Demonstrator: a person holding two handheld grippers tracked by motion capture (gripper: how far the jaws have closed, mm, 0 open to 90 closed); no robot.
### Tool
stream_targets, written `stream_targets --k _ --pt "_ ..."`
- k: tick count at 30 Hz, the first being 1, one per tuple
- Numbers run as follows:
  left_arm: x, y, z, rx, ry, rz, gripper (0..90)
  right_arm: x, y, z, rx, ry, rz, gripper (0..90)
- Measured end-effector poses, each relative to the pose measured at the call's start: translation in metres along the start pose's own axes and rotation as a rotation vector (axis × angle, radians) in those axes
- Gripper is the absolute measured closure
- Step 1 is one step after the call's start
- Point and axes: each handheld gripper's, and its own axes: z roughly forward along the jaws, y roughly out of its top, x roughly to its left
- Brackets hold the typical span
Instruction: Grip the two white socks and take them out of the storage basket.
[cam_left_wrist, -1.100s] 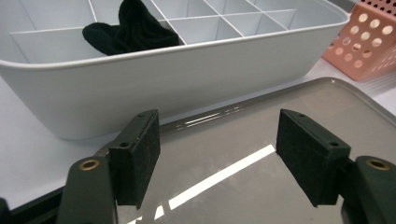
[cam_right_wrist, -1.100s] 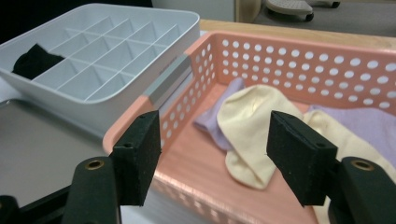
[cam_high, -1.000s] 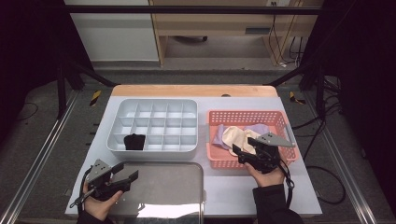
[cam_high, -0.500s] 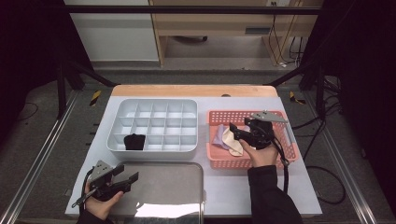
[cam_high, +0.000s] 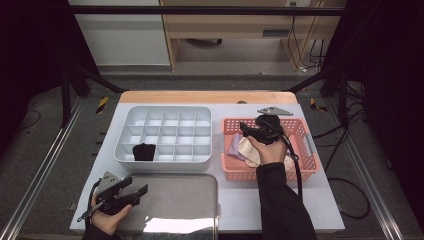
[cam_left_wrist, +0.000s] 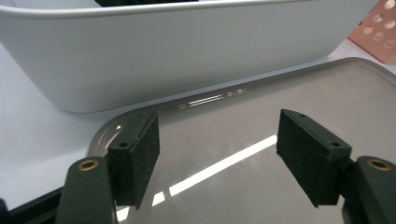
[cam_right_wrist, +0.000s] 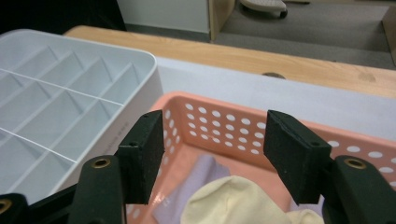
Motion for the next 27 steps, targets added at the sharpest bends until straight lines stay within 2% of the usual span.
stream_targets --k 4,8,12,15,16,18,19,21,24,27 --pt "0.000 -0.001 0.001 0.002 0.012 0.002 28.2 -0.004 -0.005 0.013 0.056 -0.045 -0.028 41.5" --pt "0.001 -0.001 0.000 -0.003 0.021 -0.007 27.1 -0.009 -0.009 0.024 0.100 -0.072 -0.013 42.6" --pt "0.002 -0.001 0.001 0.004 0.032 -0.004 26.1 -0.013 -0.015 0.032 0.137 -0.079 -0.007 43.1" --pt "0.003 -0.002 0.003 -0.001 0.024 0.000 27.0 -0.015 -0.019 0.036 0.150 -0.084 -0.005 43.4" --pt "0.003 -0.002 0.003 -0.001 0.022 -0.001 28.0 -0.017 -0.022 0.037 0.142 -0.082 0.007 44.2" --pt "0.004 -0.002 0.003 -0.004 0.025 0.006 30.0 -0.021 -0.026 0.039 0.160 -0.076 0.034 44.0" --pt "0.004 -0.002 0.003 -0.003 0.029 0.008 30.9 -0.022 -0.028 0.040 0.177 -0.092 0.032 44.0" --pt "0.003 -0.003 0.004 -0.003 0.035 0.017 31.8 -0.025 -0.032 0.042 0.178 -0.095 0.039 44.3" --pt "0.003 -0.003 0.004 -0.024 0.004 0.021 33.7 -0.027 -0.037 0.045 0.202 -0.110 0.037 42.6" --pt "0.002 -0.002 0.004 -0.044 -0.016 0.025 35.6 -0.029 -0.042 0.048 0.220 -0.108 0.057 40.9"
